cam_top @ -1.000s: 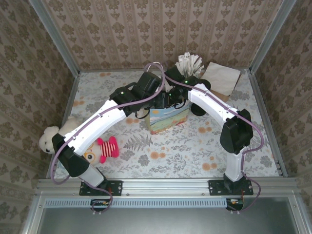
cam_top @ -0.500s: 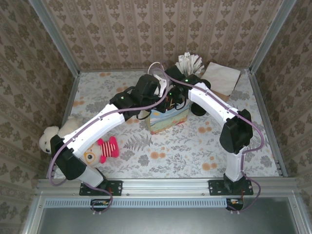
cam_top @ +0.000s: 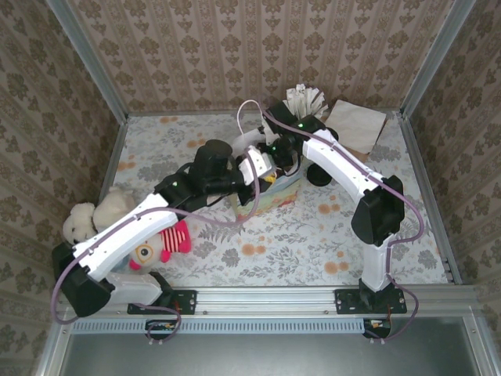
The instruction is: Pack the takeout coffee
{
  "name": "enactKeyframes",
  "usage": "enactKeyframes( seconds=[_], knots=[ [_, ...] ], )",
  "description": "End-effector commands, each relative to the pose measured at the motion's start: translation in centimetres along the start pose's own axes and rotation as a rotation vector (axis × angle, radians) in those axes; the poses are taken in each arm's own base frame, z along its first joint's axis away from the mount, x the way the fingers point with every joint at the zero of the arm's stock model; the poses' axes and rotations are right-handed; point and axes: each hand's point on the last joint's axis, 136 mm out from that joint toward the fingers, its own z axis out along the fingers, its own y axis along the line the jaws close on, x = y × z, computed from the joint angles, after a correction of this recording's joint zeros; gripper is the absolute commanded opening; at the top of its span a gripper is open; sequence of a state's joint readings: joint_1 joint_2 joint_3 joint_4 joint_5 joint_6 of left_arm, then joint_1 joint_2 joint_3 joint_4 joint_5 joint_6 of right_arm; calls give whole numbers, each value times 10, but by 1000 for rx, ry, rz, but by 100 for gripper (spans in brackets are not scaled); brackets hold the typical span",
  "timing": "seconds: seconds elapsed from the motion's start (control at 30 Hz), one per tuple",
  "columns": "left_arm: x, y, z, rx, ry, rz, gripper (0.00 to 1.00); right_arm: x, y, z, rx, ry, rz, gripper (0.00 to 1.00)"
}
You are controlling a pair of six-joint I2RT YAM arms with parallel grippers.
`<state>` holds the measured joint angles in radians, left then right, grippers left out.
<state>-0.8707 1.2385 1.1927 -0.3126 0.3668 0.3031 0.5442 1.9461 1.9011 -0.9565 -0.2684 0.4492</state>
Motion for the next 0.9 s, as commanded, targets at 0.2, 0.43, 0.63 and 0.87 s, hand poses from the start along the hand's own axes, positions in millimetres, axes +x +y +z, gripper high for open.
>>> enactKeyframes(
  seconds=[0.2,0.43,0.63,0.87],
  knots=[
    [3,-20,-7,79,-62,337,0,-6,4,-8,-77,22,72,24],
    [-39,-34,-40,82,-254,381,51,-4,-3,5,-40,32,93,23],
    [-41,-30,-54,43,-299,365,76,-8,-6,1,-9,3,82,23],
    [-44,70,-65,-355,-212,-114,100,-9,-3,1,2,-10,66,23]
  ],
)
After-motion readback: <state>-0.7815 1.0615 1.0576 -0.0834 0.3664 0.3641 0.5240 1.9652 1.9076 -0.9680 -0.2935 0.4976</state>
